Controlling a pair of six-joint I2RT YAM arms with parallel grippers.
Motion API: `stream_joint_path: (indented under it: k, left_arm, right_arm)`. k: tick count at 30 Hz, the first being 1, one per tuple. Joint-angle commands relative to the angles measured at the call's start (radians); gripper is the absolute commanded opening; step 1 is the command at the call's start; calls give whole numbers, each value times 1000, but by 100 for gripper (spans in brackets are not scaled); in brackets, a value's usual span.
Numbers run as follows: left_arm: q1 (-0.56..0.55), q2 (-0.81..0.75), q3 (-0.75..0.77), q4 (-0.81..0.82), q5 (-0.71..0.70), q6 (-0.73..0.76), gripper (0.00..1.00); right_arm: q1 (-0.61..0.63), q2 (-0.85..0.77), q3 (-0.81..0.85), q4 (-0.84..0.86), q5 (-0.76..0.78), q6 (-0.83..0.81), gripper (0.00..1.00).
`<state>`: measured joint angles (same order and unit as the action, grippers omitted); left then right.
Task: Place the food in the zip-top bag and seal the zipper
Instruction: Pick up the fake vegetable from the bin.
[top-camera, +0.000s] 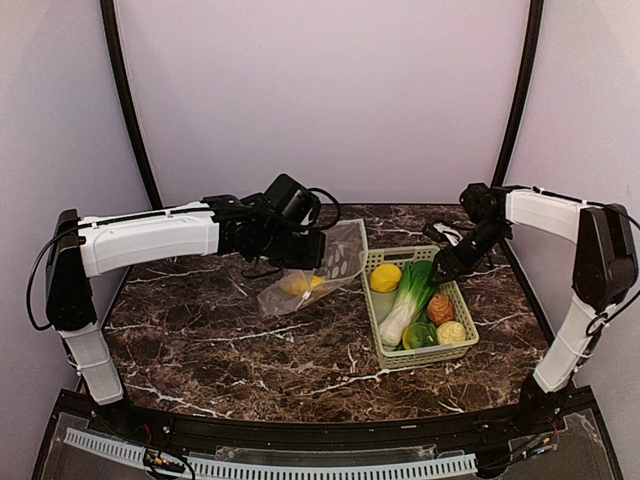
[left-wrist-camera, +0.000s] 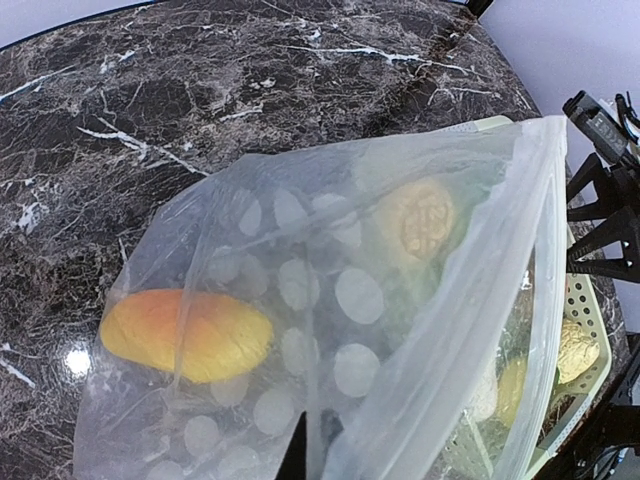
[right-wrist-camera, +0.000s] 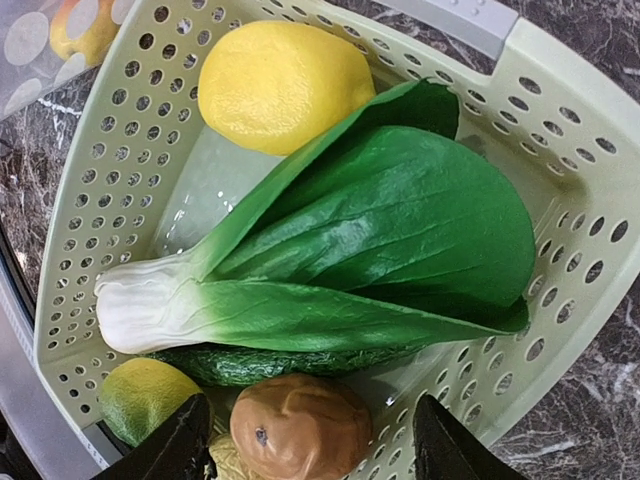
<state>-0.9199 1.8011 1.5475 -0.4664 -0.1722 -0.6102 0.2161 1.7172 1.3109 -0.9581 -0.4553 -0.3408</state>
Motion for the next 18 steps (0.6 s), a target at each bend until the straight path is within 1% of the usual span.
stream_joint_path:
  k: [1,6,12,18]
  left_arm:
    - [1,-39,-23,9,-2,-7,1]
    - [1,-42,-24,10,-8,-12,1]
    - [1,-72,-57,21,-34,-19,1]
    - [1,-85,-83,25,-31,-32,1]
  right_arm:
    - [18,35,28,-28,-6,21,70]
    - [57,103,93,-54,1,40,72]
    - [72,203,188,-67,6,84,73]
    - [81,239,253,-17,-101,102,74]
